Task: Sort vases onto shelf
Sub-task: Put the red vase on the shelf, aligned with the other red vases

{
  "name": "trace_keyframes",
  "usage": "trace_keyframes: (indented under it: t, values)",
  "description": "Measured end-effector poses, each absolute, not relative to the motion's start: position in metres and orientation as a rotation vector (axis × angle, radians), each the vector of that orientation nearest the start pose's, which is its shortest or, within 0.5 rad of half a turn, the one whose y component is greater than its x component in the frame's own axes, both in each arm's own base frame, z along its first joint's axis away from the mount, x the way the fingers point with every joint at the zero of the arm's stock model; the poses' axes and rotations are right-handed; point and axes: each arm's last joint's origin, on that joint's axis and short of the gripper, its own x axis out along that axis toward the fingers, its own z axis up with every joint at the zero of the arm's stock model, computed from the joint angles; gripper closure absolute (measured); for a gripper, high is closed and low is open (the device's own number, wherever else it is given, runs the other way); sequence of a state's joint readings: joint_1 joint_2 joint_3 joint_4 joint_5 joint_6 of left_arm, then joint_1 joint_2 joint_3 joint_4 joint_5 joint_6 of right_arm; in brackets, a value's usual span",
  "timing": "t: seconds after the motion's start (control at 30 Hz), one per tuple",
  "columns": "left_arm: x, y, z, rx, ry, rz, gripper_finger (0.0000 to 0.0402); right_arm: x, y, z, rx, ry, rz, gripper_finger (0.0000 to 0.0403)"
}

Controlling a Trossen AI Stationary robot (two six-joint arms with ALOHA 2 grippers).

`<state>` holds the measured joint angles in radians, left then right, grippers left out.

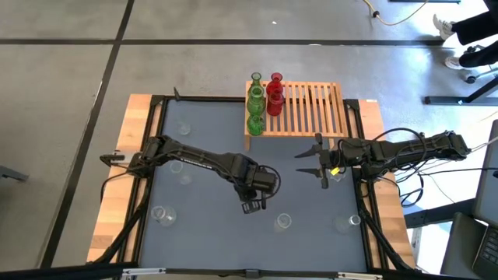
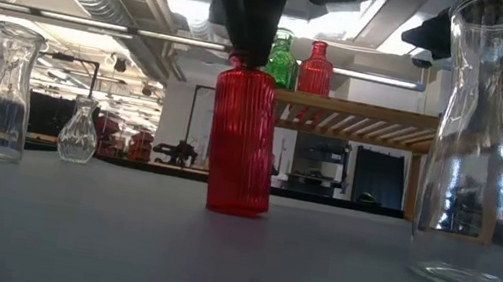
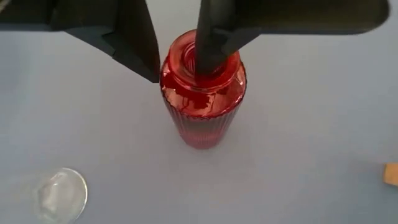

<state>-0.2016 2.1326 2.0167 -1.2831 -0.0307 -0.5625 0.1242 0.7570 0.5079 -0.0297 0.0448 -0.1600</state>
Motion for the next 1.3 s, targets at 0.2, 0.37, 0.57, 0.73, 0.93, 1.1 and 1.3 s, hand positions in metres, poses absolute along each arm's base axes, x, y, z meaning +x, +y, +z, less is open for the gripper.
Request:
trace_keyframes:
  t: [0.2,0.37,0.57,0.73,0.93,1.1,1.3]
  values:
    - [0.42,-0.086,0.264,-0.323,1.364,0.231,0.0246,0.172,0.02,0.256,-0.155,0.271,0.097,0.0165]
    - [0.415,-0.084,0.271,-0.271,1.369,0.196,0.0227,0.174,0.021,0.253,-0.136,0.296,0.105,0.0101]
    - [0.401,-0.078,0.307,-0.269,1.255,0.223,0.0226,0.175,0.019,0.256,-0.138,0.262,0.053,0.0068]
    - [0.392,-0.082,0.318,-0.232,1.22,0.252,0.0226,0.175,0.019,0.257,-0.132,0.26,0.051,0.0069]
    - [0.375,-0.114,0.32,-0.023,1.204,0.236,0.0226,0.175,0.02,0.257,-0.122,0.258,0.085,0.0072]
    - [0.36,-0.131,0.307,0.013,1.17,0.274,0.0226,0.176,0.021,0.253,-0.079,0.287,0.098,0.0072]
    - [0.319,-0.131,0.279,-0.114,1.004,0.302,0.0226,0.188,0.023,0.243,-0.054,0.34,0.094,0.0072]
